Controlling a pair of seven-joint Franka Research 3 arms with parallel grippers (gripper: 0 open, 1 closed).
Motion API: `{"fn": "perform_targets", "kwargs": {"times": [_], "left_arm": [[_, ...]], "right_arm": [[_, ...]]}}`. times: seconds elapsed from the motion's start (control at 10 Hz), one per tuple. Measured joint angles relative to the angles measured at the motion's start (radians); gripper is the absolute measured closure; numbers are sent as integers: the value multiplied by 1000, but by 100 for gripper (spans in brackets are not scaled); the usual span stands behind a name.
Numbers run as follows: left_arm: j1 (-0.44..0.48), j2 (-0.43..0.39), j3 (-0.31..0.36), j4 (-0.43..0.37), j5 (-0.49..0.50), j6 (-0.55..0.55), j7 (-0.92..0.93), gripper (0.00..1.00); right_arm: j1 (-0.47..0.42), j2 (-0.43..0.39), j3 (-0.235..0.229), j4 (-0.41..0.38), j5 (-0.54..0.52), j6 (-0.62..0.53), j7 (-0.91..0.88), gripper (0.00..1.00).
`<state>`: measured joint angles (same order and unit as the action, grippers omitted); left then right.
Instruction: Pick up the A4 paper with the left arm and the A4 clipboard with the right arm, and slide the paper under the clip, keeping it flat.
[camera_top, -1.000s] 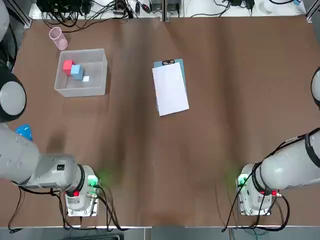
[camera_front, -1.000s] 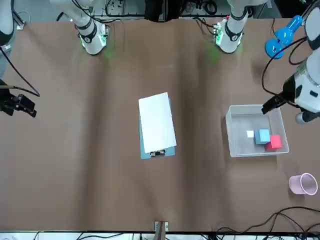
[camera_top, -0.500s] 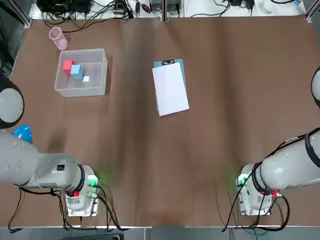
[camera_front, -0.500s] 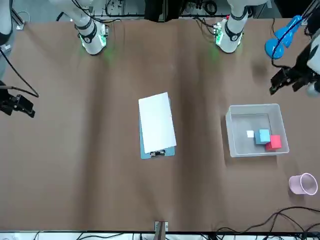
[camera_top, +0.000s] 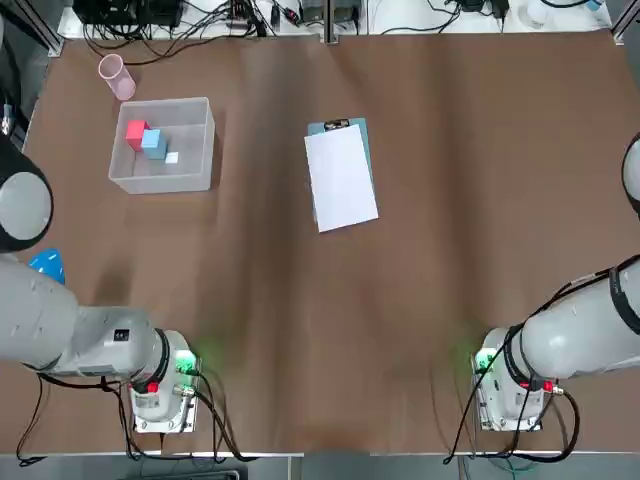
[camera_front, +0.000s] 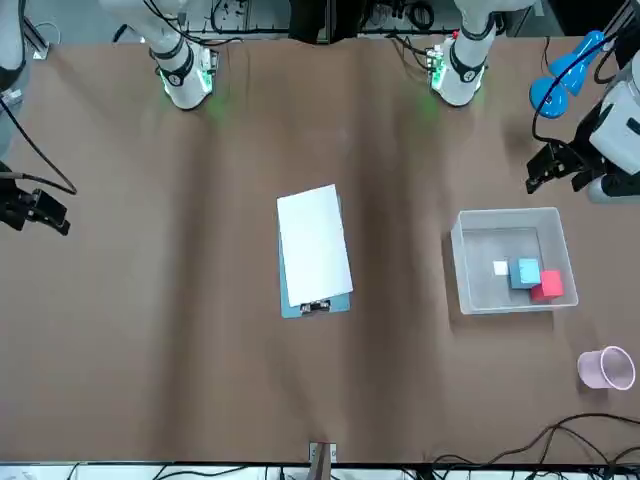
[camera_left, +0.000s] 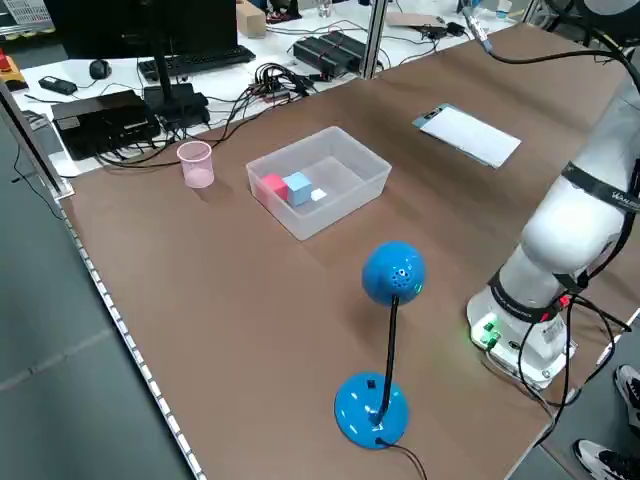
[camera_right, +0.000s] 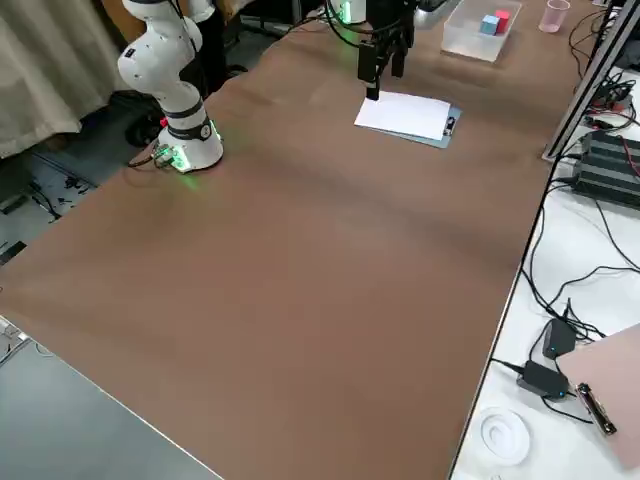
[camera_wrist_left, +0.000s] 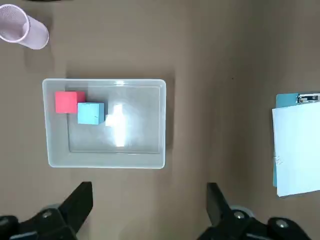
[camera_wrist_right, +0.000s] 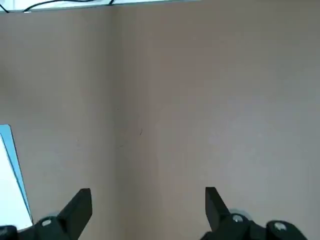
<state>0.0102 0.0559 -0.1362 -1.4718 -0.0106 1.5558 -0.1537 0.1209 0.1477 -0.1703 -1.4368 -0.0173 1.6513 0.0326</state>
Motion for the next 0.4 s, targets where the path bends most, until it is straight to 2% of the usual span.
{"fn": "perform_targets", "kwargs": {"times": [0.4], "left_arm": [[3,3,0,0,0,-3,11,0]], "right_arm": [[2,0,2,2,0,0,0,0]]}}
